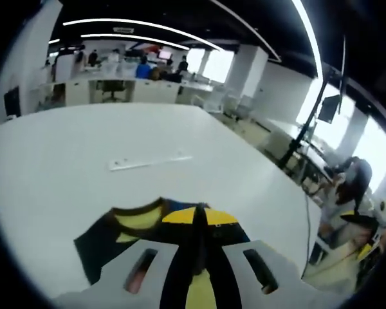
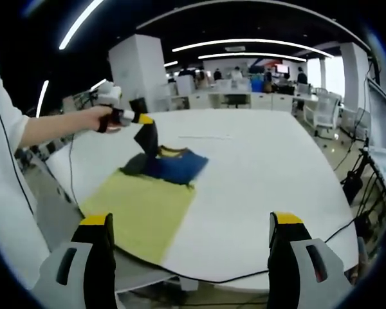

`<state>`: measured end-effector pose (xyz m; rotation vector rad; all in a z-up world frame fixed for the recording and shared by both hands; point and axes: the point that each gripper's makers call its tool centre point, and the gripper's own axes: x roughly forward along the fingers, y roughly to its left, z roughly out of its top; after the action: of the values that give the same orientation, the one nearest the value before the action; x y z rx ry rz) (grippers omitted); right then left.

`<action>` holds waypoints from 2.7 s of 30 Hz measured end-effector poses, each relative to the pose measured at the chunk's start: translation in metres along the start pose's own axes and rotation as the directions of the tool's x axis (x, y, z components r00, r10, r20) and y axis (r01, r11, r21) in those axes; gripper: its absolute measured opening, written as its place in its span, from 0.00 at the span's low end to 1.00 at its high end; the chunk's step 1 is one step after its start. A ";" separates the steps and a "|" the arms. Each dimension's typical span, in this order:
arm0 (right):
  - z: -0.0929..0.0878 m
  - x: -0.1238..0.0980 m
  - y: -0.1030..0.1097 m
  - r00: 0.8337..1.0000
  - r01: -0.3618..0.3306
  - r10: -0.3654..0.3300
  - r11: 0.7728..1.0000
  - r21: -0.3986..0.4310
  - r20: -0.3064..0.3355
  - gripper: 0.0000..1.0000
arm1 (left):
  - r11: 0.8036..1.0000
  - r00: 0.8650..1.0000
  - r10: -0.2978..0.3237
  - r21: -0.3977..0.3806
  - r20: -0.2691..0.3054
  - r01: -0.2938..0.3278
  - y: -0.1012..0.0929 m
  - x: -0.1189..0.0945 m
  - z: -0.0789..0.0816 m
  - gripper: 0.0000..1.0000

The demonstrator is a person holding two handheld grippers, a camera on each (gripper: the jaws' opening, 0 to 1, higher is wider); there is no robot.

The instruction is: Fold the garment on the visible template until the final outline fits inside the template.

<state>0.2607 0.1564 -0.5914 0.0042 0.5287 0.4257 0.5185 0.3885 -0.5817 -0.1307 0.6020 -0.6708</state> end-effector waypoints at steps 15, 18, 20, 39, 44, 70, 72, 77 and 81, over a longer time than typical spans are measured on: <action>-0.006 0.008 -0.011 1.000 -0.029 0.029 0.999 0.014 -0.008 1.00 | 0.997 0.999 0.031 -0.064 -0.038 -0.034 -0.013 0.032 -0.026 0.00; -0.008 0.009 -0.014 0.999 -0.035 0.035 0.999 0.018 -0.012 1.00 | 0.996 0.999 0.034 -0.083 -0.041 -0.037 -0.015 0.038 -0.032 0.00; -0.010 0.010 -0.016 0.999 -0.039 0.039 0.999 0.019 -0.016 1.00 | 0.995 0.998 0.037 -0.091 -0.047 -0.041 -0.017 0.043 -0.037 0.00; -0.016 0.014 -0.031 0.998 -0.054 0.055 0.998 0.035 -0.032 1.00 | 0.986 0.995 0.054 -0.153 -0.083 -0.066 -0.022 0.073 -0.061 0.00; -0.017 0.014 -0.037 0.998 -0.052 0.054 0.998 0.038 -0.036 1.00 | 0.986 0.994 0.052 -0.153 -0.097 -0.066 -0.027 0.082 -0.067 0.00; -0.033 0.011 -0.063 0.998 -0.039 0.042 0.996 0.074 -0.037 1.00 | 0.977 0.987 0.070 -0.192 -0.146 -0.097 -0.045 0.119 -0.095 0.00; -0.034 0.010 -0.063 0.998 -0.037 0.040 0.996 0.077 -0.038 1.00 | 0.973 0.987 0.080 -0.205 -0.142 -0.108 -0.043 0.121 -0.096 0.00; -0.039 0.006 -0.065 0.998 -0.032 0.036 0.996 0.079 -0.049 1.00 | 0.960 0.986 0.103 -0.247 -0.133 -0.133 -0.041 0.127 -0.100 0.00; -0.042 0.002 -0.069 0.998 -0.017 0.021 0.996 0.085 -0.054 1.00 | 0.947 0.985 0.115 -0.286 -0.130 -0.148 -0.041 0.135 -0.106 0.00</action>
<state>0.2685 0.0894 -0.6367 0.0786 0.6009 0.4226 0.5203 0.2813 -0.7216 -0.3302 0.8103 -0.4567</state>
